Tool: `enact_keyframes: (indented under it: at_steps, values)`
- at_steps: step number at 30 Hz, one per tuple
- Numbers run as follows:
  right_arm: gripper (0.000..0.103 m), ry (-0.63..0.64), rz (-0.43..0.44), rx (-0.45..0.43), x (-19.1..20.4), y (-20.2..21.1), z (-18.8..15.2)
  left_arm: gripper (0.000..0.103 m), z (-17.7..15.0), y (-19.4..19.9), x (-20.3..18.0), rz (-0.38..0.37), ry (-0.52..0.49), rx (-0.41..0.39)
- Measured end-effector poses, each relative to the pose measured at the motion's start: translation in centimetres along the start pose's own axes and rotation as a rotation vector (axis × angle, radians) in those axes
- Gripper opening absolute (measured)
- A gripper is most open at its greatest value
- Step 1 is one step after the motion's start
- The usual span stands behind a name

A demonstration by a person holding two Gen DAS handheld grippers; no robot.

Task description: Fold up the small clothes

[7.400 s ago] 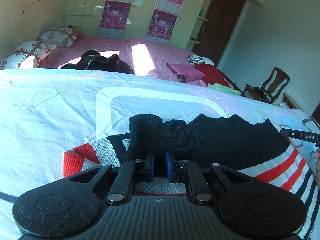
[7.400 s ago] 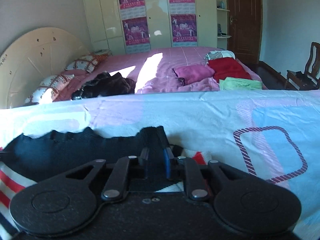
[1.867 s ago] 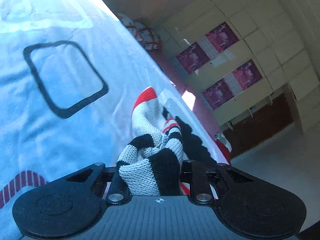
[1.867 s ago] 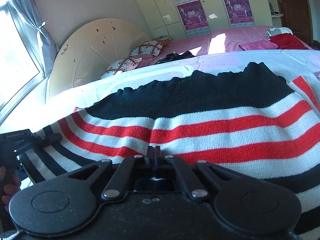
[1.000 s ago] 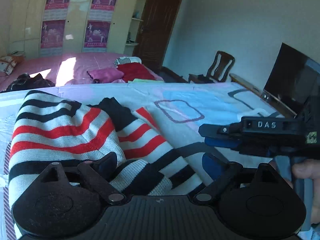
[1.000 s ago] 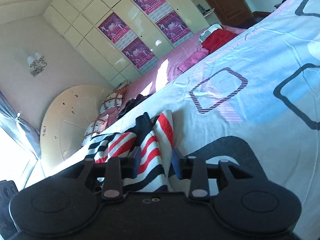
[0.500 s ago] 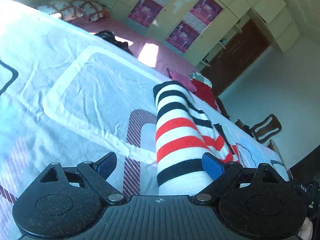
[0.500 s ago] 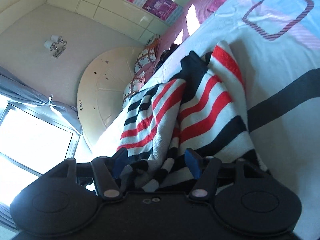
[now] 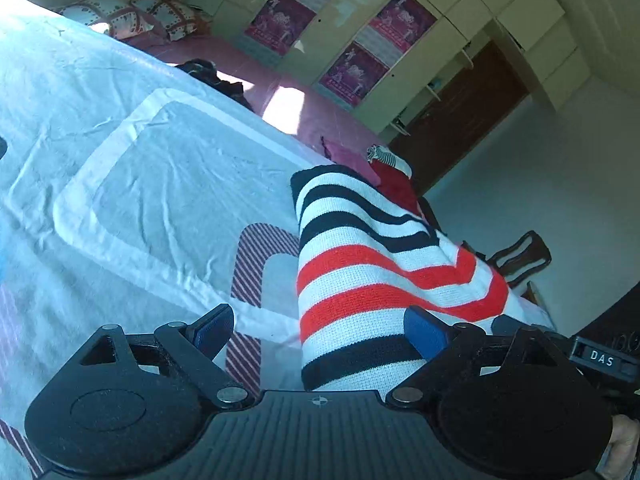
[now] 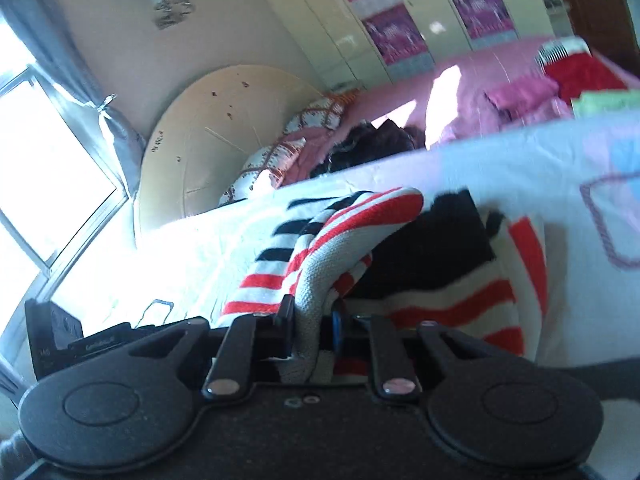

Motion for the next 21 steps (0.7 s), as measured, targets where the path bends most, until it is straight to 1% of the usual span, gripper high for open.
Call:
enact_keyframes:
  at_steps: [2, 4, 6, 7, 9, 11, 12, 14, 17, 19, 21]
  values:
    - [0.018, 0.089, -0.021, -0.034, 0.7, 1.8, 0.4, 0.091, 0.0, -0.4, -1.4, -0.013, -0.043, 0.012]
    - [0.018, 0.114, -0.051, -0.053, 0.2, 3.1, 0.1, 0.091, -0.4, -1.1, -2.5, -0.015, -0.08, 0.032]
    - [0.018, 0.081, -0.102, -0.022, -1.8, 3.2, -1.1, 0.091, -1.1, -1.9, -3.5, -0.008, -0.1, 0.065]
    - [0.018, 0.038, -0.13, 0.01, -3.5, 2.8, -2.1, 0.091, -1.5, -2.4, -3.9, 0.0, -0.109, 0.081]
    - [0.017, -0.015, -0.176, 0.046, -5.9, 1.9, -3.6, 0.091, -2.4, -3.3, -4.7, -0.007, -0.106, 0.111]
    - [0.017, -0.112, -0.141, 0.014, -7.2, 2.1, -4.2, 0.091, -2.6, -3.5, -5.2, 0.0, -0.121, 0.109]
    - [0.017, -0.126, -0.134, 0.005, -7.3, 2.3, -4.2, 0.091, -2.5, -3.4, -5.3, -0.001, -0.128, 0.104]
    - [0.017, -0.091, -0.124, -0.019, -6.6, 2.7, -3.7, 0.091, -2.0, -3.0, -5.2, 0.001, -0.135, 0.086]
    - [0.017, -0.016, -0.115, -0.071, -5.6, 3.8, -2.3, 0.091, -1.6, -2.0, -5.3, -0.013, -0.154, 0.038]
    - [0.017, -0.004, -0.133, -0.056, -6.2, 3.6, -1.9, 0.091, -1.7, -2.5, -5.3, -0.01, -0.152, 0.061]
    - [0.017, -0.019, -0.178, 0.023, -7.8, 1.9, -2.7, 0.091, -2.4, -3.5, -5.7, 0.006, -0.171, 0.108]
Point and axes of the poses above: each gripper's, at about its wrist camera, not at the fingertips, and y roughly against the way its jaws point, x to its left, z to its top, the point moved 2 cm from there along -y, roughly the way its jaws point, and after that the axes turned 7 degrees about -x, right-handed, at the moved point
